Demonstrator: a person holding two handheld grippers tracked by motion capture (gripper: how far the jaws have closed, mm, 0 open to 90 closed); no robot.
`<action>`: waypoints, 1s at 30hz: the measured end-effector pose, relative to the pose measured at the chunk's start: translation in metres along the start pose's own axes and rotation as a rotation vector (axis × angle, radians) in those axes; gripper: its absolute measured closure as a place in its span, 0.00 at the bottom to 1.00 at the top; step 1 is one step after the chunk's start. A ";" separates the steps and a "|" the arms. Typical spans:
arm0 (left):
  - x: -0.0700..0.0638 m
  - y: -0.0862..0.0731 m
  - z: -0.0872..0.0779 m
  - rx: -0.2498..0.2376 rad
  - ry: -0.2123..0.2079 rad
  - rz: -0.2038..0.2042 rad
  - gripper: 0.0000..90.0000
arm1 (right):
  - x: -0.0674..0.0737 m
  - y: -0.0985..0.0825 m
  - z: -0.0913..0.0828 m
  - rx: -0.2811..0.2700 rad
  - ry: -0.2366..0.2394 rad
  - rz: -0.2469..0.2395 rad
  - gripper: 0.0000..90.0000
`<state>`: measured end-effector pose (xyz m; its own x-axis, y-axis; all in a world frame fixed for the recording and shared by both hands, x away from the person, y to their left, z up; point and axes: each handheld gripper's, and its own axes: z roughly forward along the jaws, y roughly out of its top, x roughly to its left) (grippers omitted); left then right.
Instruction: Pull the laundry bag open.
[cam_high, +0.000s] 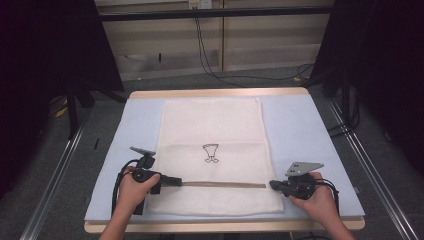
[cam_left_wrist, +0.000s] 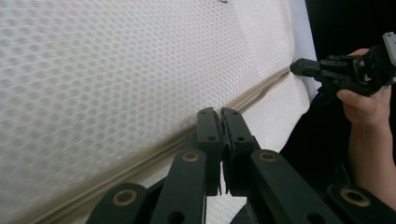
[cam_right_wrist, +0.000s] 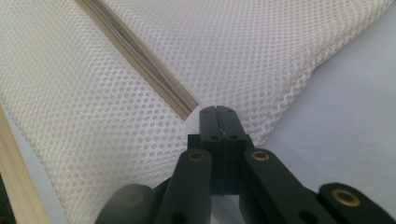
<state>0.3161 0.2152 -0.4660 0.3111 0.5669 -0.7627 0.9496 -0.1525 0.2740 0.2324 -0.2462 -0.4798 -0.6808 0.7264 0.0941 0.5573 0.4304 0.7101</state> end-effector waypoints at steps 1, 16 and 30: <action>0.001 0.000 -0.001 0.001 0.002 0.010 0.97 | 0.000 0.000 0.000 -0.001 0.000 0.000 1.00; 0.014 -0.008 -0.025 -0.046 0.017 -0.027 0.97 | 0.000 0.000 0.000 -0.001 0.001 0.002 1.00; 0.028 -0.014 -0.048 -0.067 0.045 -0.052 0.97 | 0.001 0.000 0.000 0.002 -0.003 -0.001 1.00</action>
<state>0.3099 0.2725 -0.4631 0.2581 0.6083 -0.7505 0.9591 -0.0681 0.2747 0.2322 -0.2454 -0.4795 -0.6803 0.7273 0.0911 0.5575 0.4327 0.7085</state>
